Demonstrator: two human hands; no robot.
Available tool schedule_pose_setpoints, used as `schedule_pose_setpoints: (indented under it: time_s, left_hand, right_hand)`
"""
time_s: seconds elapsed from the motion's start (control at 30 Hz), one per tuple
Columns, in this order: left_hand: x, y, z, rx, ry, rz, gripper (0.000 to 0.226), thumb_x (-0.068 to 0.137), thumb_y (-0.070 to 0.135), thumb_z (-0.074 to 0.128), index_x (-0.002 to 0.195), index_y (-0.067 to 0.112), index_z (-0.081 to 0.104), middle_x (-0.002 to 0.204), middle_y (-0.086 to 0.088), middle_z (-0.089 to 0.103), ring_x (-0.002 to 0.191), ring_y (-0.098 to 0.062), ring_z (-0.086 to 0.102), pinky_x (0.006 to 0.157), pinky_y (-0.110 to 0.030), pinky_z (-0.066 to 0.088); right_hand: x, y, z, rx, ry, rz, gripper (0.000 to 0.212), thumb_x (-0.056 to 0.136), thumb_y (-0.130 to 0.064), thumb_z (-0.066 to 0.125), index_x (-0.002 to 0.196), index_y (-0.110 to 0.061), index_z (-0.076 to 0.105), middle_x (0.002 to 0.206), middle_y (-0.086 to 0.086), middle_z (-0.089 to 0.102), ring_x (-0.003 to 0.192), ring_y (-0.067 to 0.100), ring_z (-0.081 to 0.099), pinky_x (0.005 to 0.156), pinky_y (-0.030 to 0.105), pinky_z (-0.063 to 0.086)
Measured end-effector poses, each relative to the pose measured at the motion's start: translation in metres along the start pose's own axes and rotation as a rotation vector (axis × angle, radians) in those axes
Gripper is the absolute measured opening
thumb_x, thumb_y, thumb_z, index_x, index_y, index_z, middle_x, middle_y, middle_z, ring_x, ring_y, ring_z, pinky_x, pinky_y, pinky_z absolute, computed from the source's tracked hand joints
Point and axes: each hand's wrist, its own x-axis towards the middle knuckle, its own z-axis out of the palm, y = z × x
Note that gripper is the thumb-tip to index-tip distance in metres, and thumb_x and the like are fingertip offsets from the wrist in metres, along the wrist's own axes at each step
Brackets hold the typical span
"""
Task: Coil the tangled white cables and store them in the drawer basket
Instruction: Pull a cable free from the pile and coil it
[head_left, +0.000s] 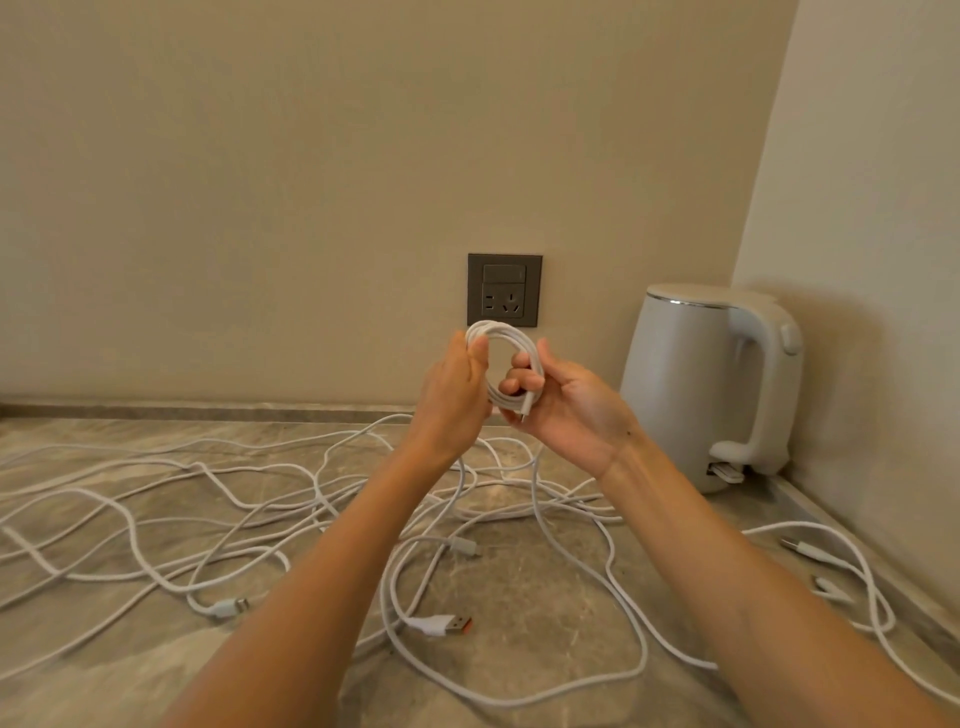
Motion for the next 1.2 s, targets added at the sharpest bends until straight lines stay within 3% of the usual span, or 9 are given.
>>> schedule_pose_setpoints:
  time_s: [0.13, 0.27, 0.4, 0.6, 0.73, 0.87, 1.0, 1.13, 1.2]
  left_hand:
    - [0.002, -0.001, -0.003, -0.01, -0.034, 0.015, 0.025, 0.1, 0.031, 0.025, 0.09, 0.018, 0.044, 0.064, 0.004, 0.046, 0.053, -0.008, 0.044, 0.046, -0.017, 0.036]
    - [0.006, -0.007, -0.01, 0.106, -0.084, 0.04, 0.026, 0.099, 0.028, 0.033, 0.091, 0.013, 0.053, 0.068, 0.007, 0.046, 0.064, -0.01, 0.043, 0.063, -0.03, 0.037]
    - [0.008, -0.004, -0.015, 0.213, -0.025, 0.083, 0.022, 0.098, 0.023, 0.039, 0.087, 0.012, 0.055, 0.068, 0.006, 0.045, 0.066, -0.015, 0.04, 0.06, -0.03, 0.03]
    - [0.012, 0.002, -0.024, 0.186, 0.037, 0.095, 0.025, 0.097, 0.011, 0.041, 0.079, 0.012, 0.059, 0.065, 0.004, 0.045, 0.064, -0.013, 0.041, 0.063, -0.027, 0.031]
    - [0.005, 0.012, -0.012, 0.088, -0.074, 0.145, 0.031, 0.095, 0.009, 0.043, 0.067, 0.015, 0.055, 0.051, 0.011, 0.039, 0.048, -0.003, 0.034, 0.051, -0.024, 0.027]
    - [0.002, 0.013, -0.005, -0.01, -0.216, 0.103, 0.038, 0.096, 0.011, 0.042, 0.06, 0.02, 0.048, 0.036, 0.011, 0.039, 0.034, -0.002, 0.035, 0.042, -0.015, 0.025]
    - [-0.001, 0.017, 0.004, -0.129, -0.347, 0.032, 0.037, 0.098, 0.011, 0.038, 0.062, 0.015, 0.042, 0.033, 0.009, 0.034, 0.029, -0.002, 0.028, 0.035, -0.011, 0.022]
    - [-0.003, 0.016, 0.004, -0.158, -0.472, -0.022, 0.036, 0.1, 0.013, 0.036, 0.064, 0.016, 0.037, 0.046, 0.006, 0.03, 0.035, -0.002, 0.023, 0.036, -0.016, 0.021]
    - [-0.003, 0.013, 0.0, -0.089, -0.548, -0.029, 0.036, 0.1, 0.014, 0.036, 0.064, 0.017, 0.037, 0.051, 0.003, 0.031, 0.038, -0.002, 0.025, 0.039, -0.017, 0.023]
  right_hand:
    - [0.001, -0.005, -0.001, -0.236, -0.032, -0.077, 0.033, 0.101, -0.025, 0.032, 0.079, -0.009, 0.05, 0.05, -0.005, 0.044, 0.057, 0.01, 0.05, 0.066, 0.023, 0.04]
    - [0.0, -0.013, -0.003, -0.701, 0.037, -0.212, 0.036, 0.103, -0.022, 0.031, 0.074, -0.012, 0.05, 0.049, -0.011, 0.042, 0.059, 0.009, 0.038, 0.066, 0.022, 0.035]
    - [-0.004, -0.02, -0.001, -1.02, 0.124, -0.279, 0.037, 0.103, -0.024, 0.033, 0.07, -0.015, 0.049, 0.056, -0.006, 0.041, 0.06, 0.01, 0.036, 0.061, 0.021, 0.034]
    - [-0.004, -0.019, -0.004, -1.297, 0.209, -0.232, 0.036, 0.102, -0.021, 0.034, 0.069, -0.018, 0.047, 0.063, -0.002, 0.041, 0.057, 0.008, 0.035, 0.052, 0.013, 0.031]
    - [0.003, -0.02, -0.011, -1.235, 0.374, -0.329, 0.037, 0.102, -0.019, 0.034, 0.067, -0.018, 0.045, 0.064, -0.002, 0.042, 0.059, 0.009, 0.037, 0.058, 0.022, 0.031]
    - [0.007, -0.018, -0.013, -0.928, 0.447, -0.372, 0.036, 0.102, -0.019, 0.035, 0.067, -0.016, 0.046, 0.059, -0.001, 0.037, 0.055, 0.009, 0.031, 0.055, 0.023, 0.026]
    - [0.008, -0.024, -0.008, -0.515, 0.408, -0.358, 0.037, 0.103, -0.016, 0.033, 0.072, -0.01, 0.051, 0.055, -0.003, 0.038, 0.053, 0.008, 0.03, 0.057, 0.022, 0.027]
    - [0.008, -0.031, -0.006, -0.145, 0.282, -0.298, 0.036, 0.103, -0.013, 0.031, 0.07, -0.009, 0.045, 0.042, -0.007, 0.04, 0.055, 0.01, 0.026, 0.057, 0.02, 0.027]
    - [0.005, -0.039, -0.009, -0.077, 0.238, -0.263, 0.037, 0.103, -0.015, 0.03, 0.068, -0.011, 0.042, 0.042, -0.006, 0.036, 0.053, 0.009, 0.026, 0.055, 0.021, 0.026]
